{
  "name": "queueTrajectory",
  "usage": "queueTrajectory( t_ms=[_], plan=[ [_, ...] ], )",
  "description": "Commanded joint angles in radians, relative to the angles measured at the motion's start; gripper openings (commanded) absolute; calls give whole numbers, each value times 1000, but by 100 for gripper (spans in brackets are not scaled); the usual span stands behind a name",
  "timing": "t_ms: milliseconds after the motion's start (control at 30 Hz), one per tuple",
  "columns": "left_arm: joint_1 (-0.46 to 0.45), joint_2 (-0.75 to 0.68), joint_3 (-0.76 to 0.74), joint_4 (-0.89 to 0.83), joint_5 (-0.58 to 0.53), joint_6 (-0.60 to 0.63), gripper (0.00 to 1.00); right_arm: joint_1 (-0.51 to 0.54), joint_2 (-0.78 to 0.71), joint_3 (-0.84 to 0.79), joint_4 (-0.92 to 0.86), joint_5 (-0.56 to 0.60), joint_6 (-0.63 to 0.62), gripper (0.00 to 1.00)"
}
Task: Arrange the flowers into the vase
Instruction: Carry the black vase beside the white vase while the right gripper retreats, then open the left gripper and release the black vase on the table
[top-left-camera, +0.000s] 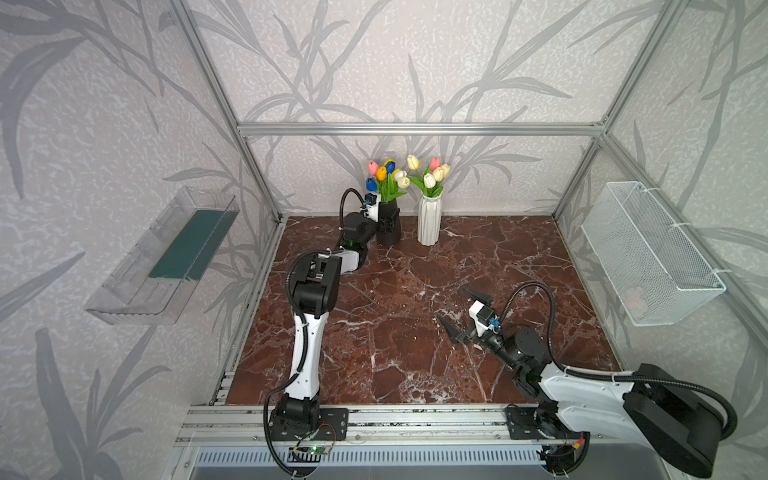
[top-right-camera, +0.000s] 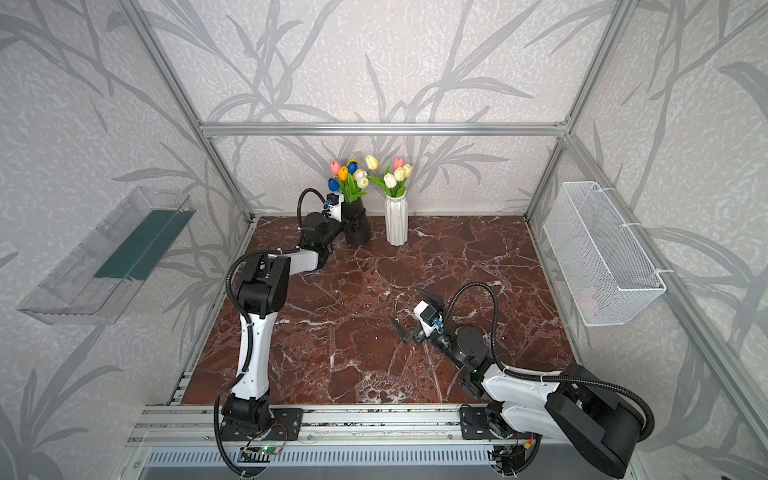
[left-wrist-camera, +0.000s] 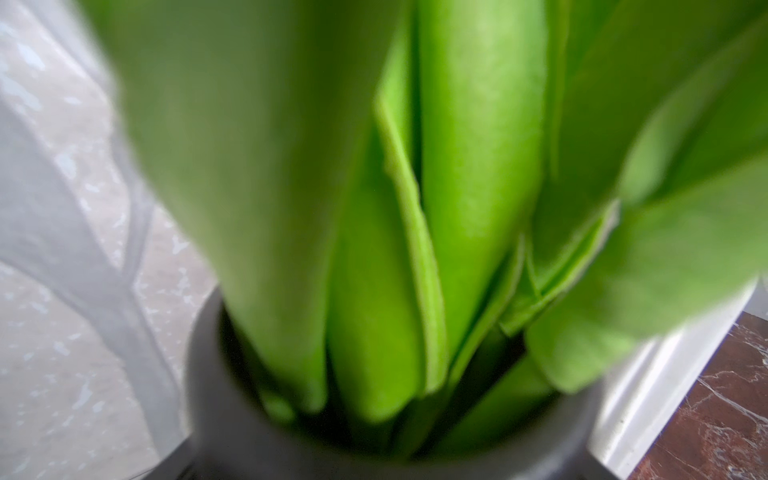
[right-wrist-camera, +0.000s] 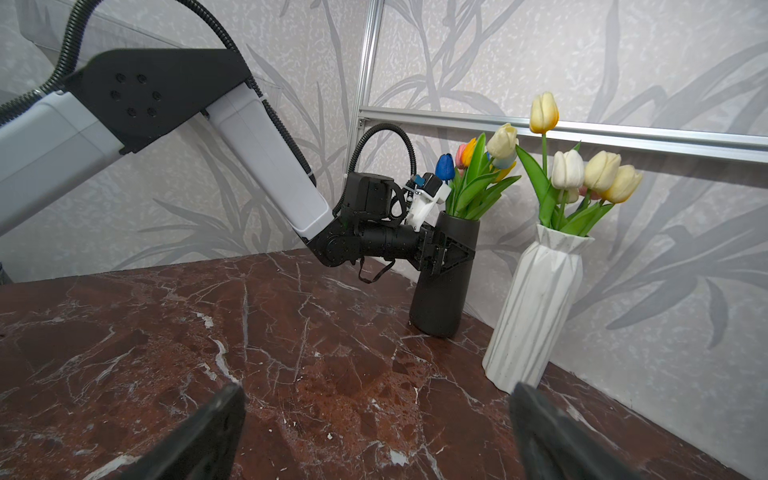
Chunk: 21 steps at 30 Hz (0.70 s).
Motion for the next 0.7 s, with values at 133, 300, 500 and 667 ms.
queueTrajectory(
  t_ms=[133, 300, 500, 667],
  plan=[
    [-6, -16, 53, 83, 58, 4, 80, 4, -38, 2, -20, 14, -15, 99],
    [-6, -60, -6, 137, 48, 17, 99, 4, -36, 1, -16, 13, -9, 99],
    [1, -144, -107, 73, 41, 75, 99, 4, -60, 0, -31, 15, -14, 99],
    [22, -220, -286, 134, -9, 86, 99, 4, -64, 1, -39, 37, -24, 99]
  ],
)
